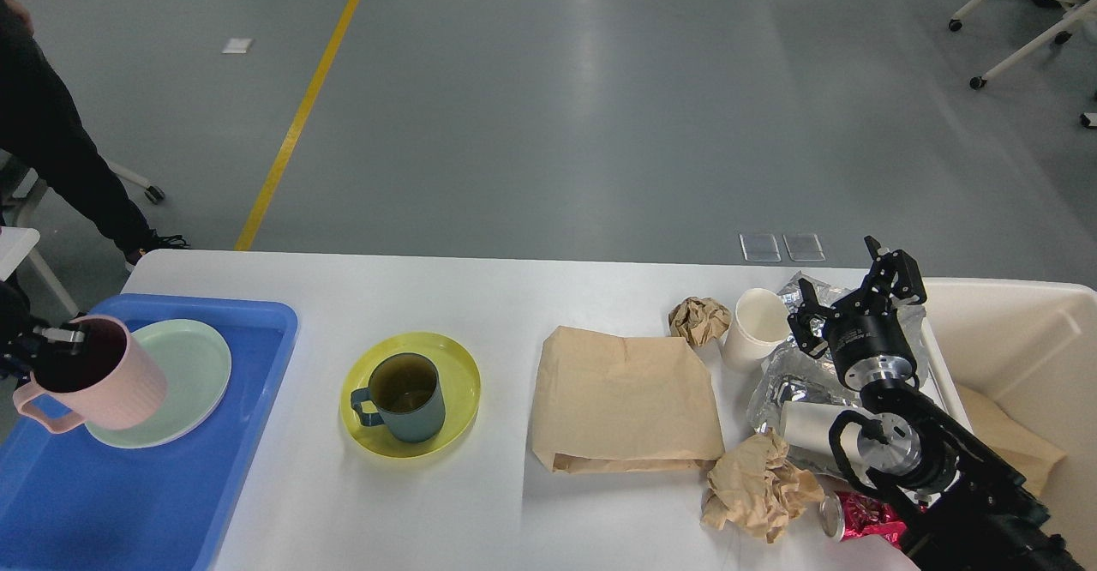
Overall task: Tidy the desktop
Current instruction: 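Lift the pink mug and place it on the blue tray, then release the pink mug and raise the left gripper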
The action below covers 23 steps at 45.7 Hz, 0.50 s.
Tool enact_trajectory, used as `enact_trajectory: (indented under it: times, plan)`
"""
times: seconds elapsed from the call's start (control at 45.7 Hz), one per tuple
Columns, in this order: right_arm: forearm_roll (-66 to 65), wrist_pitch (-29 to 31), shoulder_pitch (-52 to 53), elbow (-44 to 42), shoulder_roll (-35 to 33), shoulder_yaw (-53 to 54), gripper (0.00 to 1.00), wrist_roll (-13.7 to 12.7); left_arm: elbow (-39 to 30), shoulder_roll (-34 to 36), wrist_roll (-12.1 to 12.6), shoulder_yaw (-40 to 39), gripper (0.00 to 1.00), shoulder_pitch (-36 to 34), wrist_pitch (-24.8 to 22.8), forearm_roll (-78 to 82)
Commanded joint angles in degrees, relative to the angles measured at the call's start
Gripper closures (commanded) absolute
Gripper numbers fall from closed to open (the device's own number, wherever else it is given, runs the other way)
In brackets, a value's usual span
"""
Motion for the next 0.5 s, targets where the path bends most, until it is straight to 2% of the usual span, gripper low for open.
enact_trajectory:
  times: [0.0, 0.175, 0.241, 0.372, 0.481]
  plan:
    - [-0.01, 0.0, 0.0, 0.0, -0.02, 0.0, 0.0, 0.03, 6.23, 3.9, -2.55, -4.43, 0.96, 8.64, -0.03, 2.94]
    - [-0.01, 0.0, 0.0, -0.09, -0.02, 0.0, 0.0, 0.03, 12.83, 5.23, -8.61, -6.89, 0.96, 17.0, 0.76, 5.67]
    - [-0.01, 0.0, 0.0, -0.09, -0.02, 0.0, 0.0, 0.03, 14.76, 5.23, -10.19, -7.07, 0.96, 18.94, 1.38, 5.67]
    - [-0.01, 0.0, 0.0, -0.09, -0.02, 0.0, 0.0, 0.03, 17.49, 5.23, -10.73, -10.83, 0.96, 24.81, 4.27, 5.58]
    - [-0.01, 0.0, 0.0, -0.09, -0.02, 0.0, 0.0, -0.06, 22.41, 5.41, -10.9, -15.85, 0.96, 30.27, 5.07, 5.67]
